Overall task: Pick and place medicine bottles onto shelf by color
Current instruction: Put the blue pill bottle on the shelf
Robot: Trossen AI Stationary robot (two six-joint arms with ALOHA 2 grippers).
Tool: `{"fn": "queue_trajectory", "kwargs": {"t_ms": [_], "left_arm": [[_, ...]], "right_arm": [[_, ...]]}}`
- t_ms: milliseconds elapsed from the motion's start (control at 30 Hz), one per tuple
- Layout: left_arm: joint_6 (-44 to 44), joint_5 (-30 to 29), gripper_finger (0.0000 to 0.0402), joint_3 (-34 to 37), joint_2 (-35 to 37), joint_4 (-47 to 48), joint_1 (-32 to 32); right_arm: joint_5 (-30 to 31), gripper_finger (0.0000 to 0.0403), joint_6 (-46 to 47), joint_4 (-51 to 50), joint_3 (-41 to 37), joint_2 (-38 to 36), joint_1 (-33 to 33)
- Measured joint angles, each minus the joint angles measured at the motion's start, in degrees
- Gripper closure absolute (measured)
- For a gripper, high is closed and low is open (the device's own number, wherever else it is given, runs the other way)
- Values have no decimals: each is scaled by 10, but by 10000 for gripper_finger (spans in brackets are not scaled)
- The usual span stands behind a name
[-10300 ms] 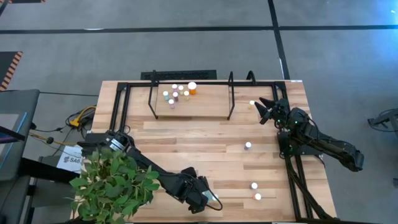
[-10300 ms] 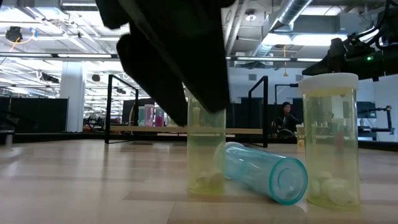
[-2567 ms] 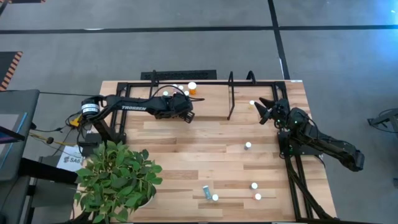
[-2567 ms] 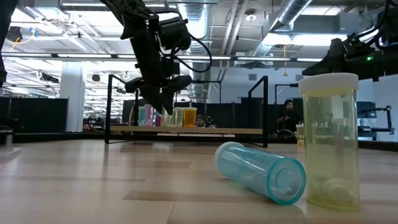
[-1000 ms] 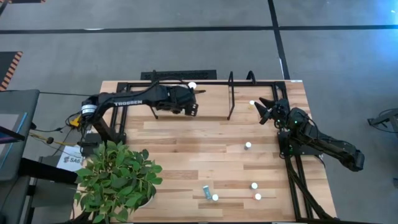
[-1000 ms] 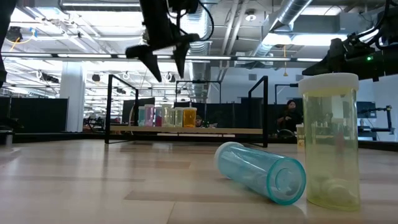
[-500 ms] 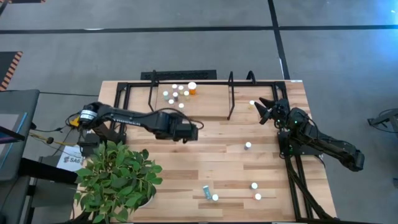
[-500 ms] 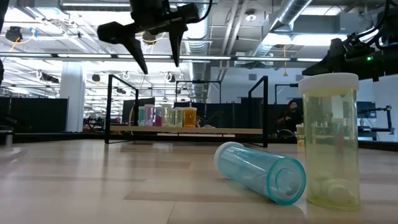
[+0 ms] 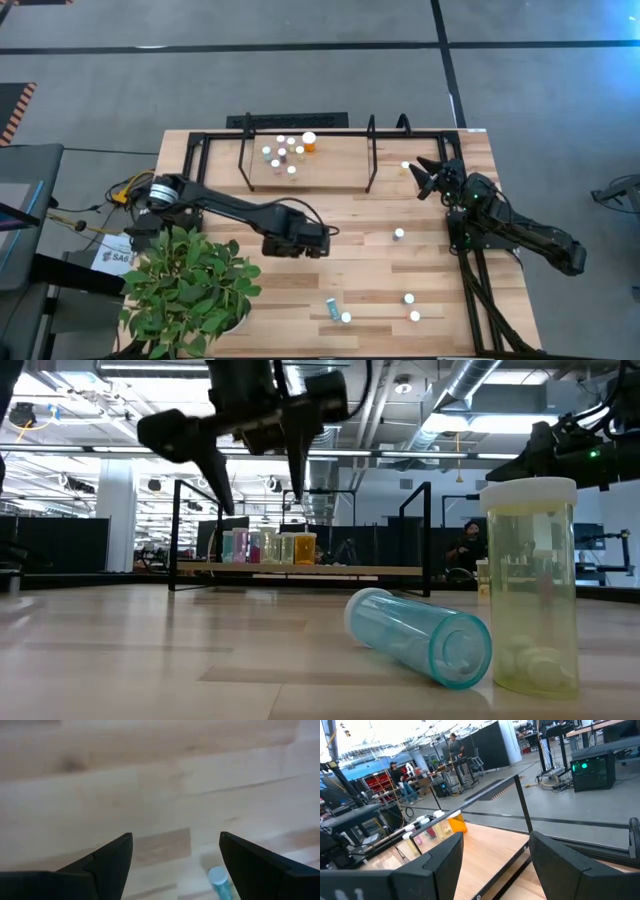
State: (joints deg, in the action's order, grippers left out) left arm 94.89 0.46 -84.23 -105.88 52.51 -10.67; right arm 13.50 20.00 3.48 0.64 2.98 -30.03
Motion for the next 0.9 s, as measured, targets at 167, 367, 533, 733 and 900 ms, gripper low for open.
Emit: {"fn": "queue_trajectory", "kwargs": {"t_ms": [167,367,533,733,900], "left_arm": [[68,114,118,0,-41,-57,3],[167,203,118,0,-78,-150,-11],[269,205,118,0,-88,-217,-31],[371,147,118,0,-87,-251,-53],[425,145,118,0,-112,-281,-65]], "right_arm": [[0,154,0,0,0,1,0],[0,154,0,0,0,0,0],[0,154,0,0,0,0,0],[0,154,0,0,0,0,0],[0,154,0,0,0,0,0]]}}
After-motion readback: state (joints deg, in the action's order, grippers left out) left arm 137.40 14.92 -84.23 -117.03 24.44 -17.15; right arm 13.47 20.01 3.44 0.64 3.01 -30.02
